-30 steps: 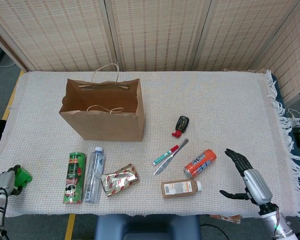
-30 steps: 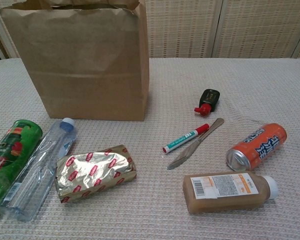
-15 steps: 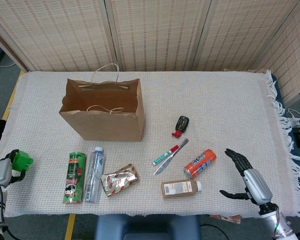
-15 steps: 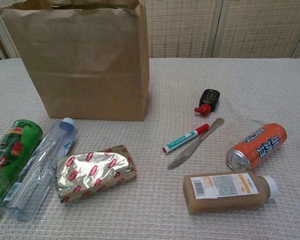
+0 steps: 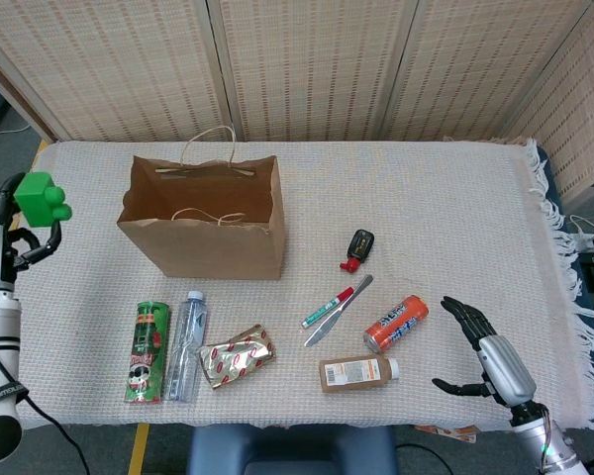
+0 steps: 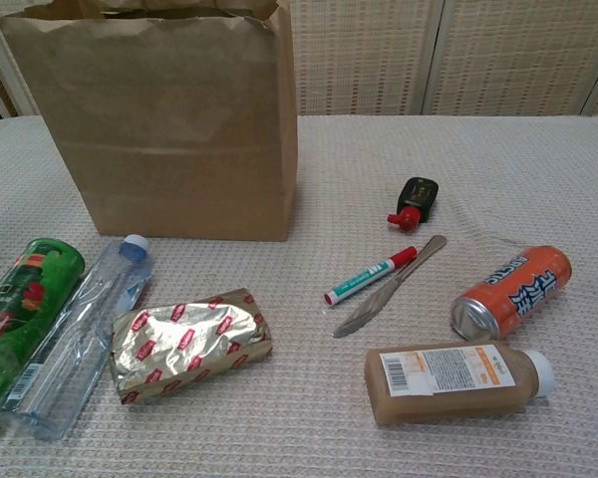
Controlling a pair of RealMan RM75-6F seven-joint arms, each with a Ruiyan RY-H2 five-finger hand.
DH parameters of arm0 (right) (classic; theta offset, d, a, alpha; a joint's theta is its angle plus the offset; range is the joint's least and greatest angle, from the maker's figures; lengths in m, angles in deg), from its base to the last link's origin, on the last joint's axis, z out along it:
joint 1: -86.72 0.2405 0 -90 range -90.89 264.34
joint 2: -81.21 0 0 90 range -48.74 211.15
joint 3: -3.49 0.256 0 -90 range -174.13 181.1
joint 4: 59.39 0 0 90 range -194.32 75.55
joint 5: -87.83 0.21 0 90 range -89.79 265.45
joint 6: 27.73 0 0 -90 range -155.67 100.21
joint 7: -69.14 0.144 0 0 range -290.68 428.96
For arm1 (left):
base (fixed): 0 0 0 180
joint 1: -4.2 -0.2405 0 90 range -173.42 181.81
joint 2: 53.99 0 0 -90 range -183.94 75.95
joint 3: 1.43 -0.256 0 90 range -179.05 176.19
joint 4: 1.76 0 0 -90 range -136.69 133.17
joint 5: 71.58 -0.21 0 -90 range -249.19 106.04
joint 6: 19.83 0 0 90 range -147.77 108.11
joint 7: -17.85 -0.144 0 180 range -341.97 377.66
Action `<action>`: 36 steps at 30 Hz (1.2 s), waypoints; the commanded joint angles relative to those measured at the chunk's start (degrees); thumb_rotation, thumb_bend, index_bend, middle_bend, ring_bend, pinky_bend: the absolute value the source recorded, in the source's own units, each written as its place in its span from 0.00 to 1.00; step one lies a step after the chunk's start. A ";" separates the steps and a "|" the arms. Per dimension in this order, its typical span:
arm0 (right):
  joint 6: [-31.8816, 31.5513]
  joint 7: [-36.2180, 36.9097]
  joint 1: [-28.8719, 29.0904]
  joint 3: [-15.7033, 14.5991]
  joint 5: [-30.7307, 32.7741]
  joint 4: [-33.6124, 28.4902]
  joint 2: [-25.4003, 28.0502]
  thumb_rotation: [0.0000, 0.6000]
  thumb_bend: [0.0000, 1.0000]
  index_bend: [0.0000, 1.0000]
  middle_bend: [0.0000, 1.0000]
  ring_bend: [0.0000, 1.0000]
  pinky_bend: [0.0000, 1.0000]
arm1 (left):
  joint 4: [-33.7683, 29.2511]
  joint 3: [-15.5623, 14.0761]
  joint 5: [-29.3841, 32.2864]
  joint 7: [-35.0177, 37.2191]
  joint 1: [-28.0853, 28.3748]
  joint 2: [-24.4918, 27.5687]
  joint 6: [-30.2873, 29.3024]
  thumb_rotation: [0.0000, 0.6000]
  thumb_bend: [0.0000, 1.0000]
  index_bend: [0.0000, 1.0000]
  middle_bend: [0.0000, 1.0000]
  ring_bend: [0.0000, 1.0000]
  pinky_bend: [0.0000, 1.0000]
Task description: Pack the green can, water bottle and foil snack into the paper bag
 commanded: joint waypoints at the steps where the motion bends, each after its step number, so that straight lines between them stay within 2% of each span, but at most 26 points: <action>1: 0.09 0.01 0.04 -0.03 0.01 -0.04 0.03 1.00 0.00 0.00 0.00 0.00 0.00 | -1.71 1.36 -0.62 -4.99 5.90 -1.10 2.21 1.00 0.66 0.60 0.64 0.64 0.73; 6: 0.31 0.23 0.08 -0.19 0.10 -0.30 0.34 1.00 0.00 0.00 0.00 0.00 0.00 | 0.65 -0.50 1.85 -14.31 14.41 -6.03 4.79 1.00 0.66 0.60 0.64 0.64 0.73; 13: 0.99 0.43 0.24 -0.26 0.67 -0.96 0.85 1.00 0.00 0.00 0.00 0.00 0.00 | 8.66 -3.04 6.13 -25.39 24.50 -14.58 5.49 1.00 0.64 0.58 0.61 0.61 0.71; 15: 1.02 0.57 0.28 -0.31 0.56 -1.01 0.96 1.00 0.00 0.00 0.00 0.00 0.00 | 11.21 -4.29 6.37 -28.40 26.75 -16.59 5.92 1.00 0.56 0.47 0.52 0.51 0.63; 18: 0.94 0.72 0.25 -0.42 0.36 -1.04 1.12 1.00 0.00 0.00 0.00 0.00 0.00 | 13.51 -5.02 7.04 -30.81 28.94 -18.81 6.06 1.00 0.42 0.17 0.19 0.16 0.36; 21: 0.66 0.89 0.13 -0.50 0.14 -0.94 1.23 1.00 0.00 0.00 0.00 0.00 0.00 | 14.47 -5.23 7.24 -31.75 30.01 -20.03 5.78 1.00 0.38 0.02 0.02 0.01 0.19; 25: 0.57 1.04 0.03 -0.63 0.10 -0.92 1.42 1.00 0.00 0.00 0.00 0.00 0.00 | 14.20 -4.95 6.88 -31.34 30.15 -20.19 5.17 1.00 0.37 0.00 0.00 0.00 0.14; 36: 0.74 0.46 -0.04 -0.75 0.12 -0.97 1.35 1.00 0.00 0.00 0.00 0.00 0.00 | 11.85 -4.59 7.15 -29.68 28.73 -17.99 4.88 1.00 0.38 0.00 0.00 0.00 0.14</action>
